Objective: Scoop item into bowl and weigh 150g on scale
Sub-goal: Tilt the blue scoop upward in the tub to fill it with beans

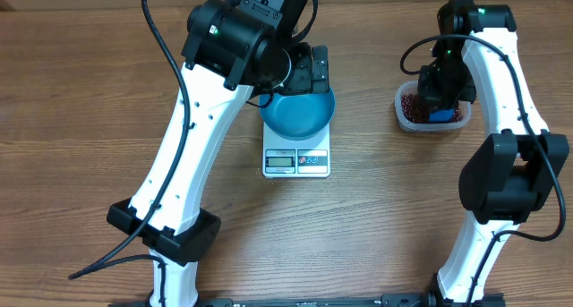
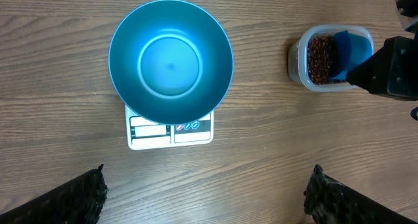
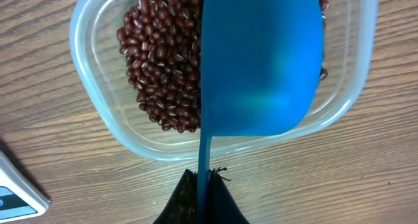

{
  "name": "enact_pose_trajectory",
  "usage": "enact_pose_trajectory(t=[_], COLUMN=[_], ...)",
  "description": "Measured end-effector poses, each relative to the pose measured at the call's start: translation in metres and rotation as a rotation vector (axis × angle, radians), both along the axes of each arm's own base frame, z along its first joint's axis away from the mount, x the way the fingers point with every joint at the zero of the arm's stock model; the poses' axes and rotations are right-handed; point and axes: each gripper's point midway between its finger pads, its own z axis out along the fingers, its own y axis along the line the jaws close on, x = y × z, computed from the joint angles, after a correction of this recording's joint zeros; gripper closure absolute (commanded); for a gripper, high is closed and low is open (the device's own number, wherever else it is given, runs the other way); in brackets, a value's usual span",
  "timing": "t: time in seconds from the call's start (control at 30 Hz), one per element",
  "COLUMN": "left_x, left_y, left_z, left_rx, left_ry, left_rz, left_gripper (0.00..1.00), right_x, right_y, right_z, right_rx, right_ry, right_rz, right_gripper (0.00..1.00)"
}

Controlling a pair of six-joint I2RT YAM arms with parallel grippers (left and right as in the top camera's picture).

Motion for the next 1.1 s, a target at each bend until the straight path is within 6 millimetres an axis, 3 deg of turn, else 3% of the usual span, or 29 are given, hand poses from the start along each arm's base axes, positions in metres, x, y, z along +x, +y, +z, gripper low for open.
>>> enact_pose_trajectory(t=[0.6,1.1], left_x=[0.000,0.000], left_y=[0.000,0.000], left_z=[0.000,0.000], left_rx=[0.000,0.000], left_ry=[0.000,0.000], left_rz=[0.000,0.000], left_gripper=[0.00,0.00], right_x=[-0.004,-0.009], right_y=[0.013,0.006], right_z=[0.000,0.002], right_rx=[0.094,0.268], right_ry=[0.017,0.024], right_rz=[0.012,-0.025], right_gripper=[0.96,0.96])
